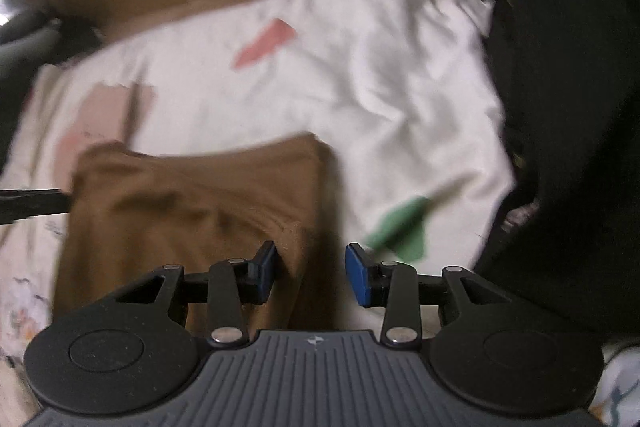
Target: Fold clothes
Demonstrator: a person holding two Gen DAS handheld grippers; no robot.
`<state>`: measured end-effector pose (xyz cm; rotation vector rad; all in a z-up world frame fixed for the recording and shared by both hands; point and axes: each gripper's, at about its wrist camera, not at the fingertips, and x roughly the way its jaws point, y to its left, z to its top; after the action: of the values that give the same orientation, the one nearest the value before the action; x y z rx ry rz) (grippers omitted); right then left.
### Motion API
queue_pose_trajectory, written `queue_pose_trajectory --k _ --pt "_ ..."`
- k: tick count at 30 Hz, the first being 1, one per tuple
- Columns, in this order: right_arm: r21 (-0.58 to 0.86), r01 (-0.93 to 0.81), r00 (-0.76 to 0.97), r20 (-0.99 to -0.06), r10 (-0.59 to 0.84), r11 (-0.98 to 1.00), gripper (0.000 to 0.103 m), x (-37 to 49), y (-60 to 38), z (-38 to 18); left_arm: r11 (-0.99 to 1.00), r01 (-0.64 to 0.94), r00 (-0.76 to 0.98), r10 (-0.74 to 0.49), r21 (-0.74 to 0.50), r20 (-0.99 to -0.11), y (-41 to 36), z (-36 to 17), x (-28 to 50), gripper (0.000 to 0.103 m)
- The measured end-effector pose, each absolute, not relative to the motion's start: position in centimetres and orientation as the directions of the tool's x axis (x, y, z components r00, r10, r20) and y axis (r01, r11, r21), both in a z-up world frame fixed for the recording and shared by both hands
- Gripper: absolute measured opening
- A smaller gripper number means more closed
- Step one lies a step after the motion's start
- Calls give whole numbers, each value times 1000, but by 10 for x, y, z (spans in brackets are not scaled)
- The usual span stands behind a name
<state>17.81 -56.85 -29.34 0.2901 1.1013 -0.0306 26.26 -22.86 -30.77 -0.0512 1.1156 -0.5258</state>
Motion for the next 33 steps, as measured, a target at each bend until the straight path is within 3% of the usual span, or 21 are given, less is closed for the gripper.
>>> queue_pose_trajectory --k 9,22,29,33 --pt "268 196 476 -867 148 943 44 180 -585 -294 882 347 265 -418 -319 -869 -214 -316 240 51" --pt "312 178 504 -843 186 933 44 112 -570 -251 863 298 201 -474 -407 -857 -196 -307 190 51" --pt "308 155 437 -874 214 939 44 69 -557 -254 848 274 144 -503 -454 -852 -182 -309 164 41" --pt "317 128 426 -873 237 940 44 49 -552 -252 840 272 141 -518 -470 -844 -173 -302 157 40"
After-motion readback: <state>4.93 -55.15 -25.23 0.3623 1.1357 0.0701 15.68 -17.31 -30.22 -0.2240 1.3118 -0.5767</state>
